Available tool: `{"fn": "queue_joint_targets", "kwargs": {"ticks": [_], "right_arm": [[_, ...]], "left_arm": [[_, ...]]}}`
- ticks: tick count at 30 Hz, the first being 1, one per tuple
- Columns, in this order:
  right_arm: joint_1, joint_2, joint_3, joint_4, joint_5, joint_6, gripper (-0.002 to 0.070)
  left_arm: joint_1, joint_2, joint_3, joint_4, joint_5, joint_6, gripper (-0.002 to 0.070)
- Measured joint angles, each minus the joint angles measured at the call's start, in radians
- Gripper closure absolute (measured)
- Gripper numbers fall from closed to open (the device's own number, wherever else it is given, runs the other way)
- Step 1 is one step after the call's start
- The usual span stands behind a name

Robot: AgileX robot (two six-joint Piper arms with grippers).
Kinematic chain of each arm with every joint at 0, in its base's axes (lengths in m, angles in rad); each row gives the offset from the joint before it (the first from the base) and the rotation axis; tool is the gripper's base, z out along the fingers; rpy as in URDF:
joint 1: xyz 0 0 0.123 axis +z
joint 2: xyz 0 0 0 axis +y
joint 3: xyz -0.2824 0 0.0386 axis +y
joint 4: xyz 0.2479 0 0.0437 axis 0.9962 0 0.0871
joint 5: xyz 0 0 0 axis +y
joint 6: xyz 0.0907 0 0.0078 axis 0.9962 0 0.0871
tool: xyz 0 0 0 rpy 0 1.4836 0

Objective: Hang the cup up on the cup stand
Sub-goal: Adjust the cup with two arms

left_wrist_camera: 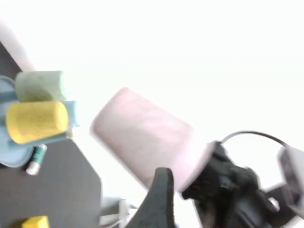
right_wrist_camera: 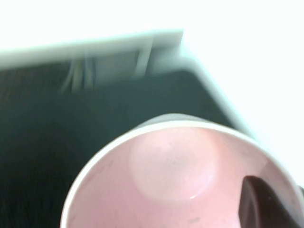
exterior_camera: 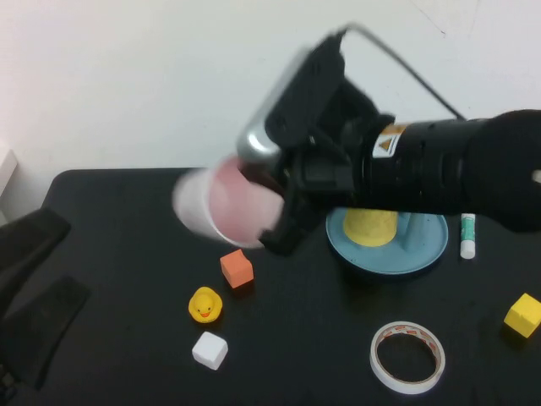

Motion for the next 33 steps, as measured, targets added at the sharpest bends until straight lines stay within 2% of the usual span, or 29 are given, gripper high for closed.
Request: {"fn": "queue_joint_targets", "kwargs": {"ticks": [8, 15, 24, 33], "right_arm": [[0.170, -0.050, 0.000, 0.025, -0.247, -0.009, 0.0657], [0.303, -0.050, 0.000, 0.024, -0.421, -0.014, 0.0657], [0.326, -0.050, 0.002, 0.098, -0.472, -0.002, 0.0657], [0.315, -0.046, 0.014, 0.264, -0.477, -0.008, 0.0657]], "left_arm": [[0.000, 0.000, 0.000, -0.017, -0.009, -0.138, -0.0017], [0.000, 0.000, 0.000, -0.025, -0.089, -0.213, -0.0017], [0.000, 0.002, 0.000, -0.027, -0.114, -0.248, -0.0018], [0.000, 0.002, -0.058, -0.027, -0.107, -0.220, -0.0018]]}}
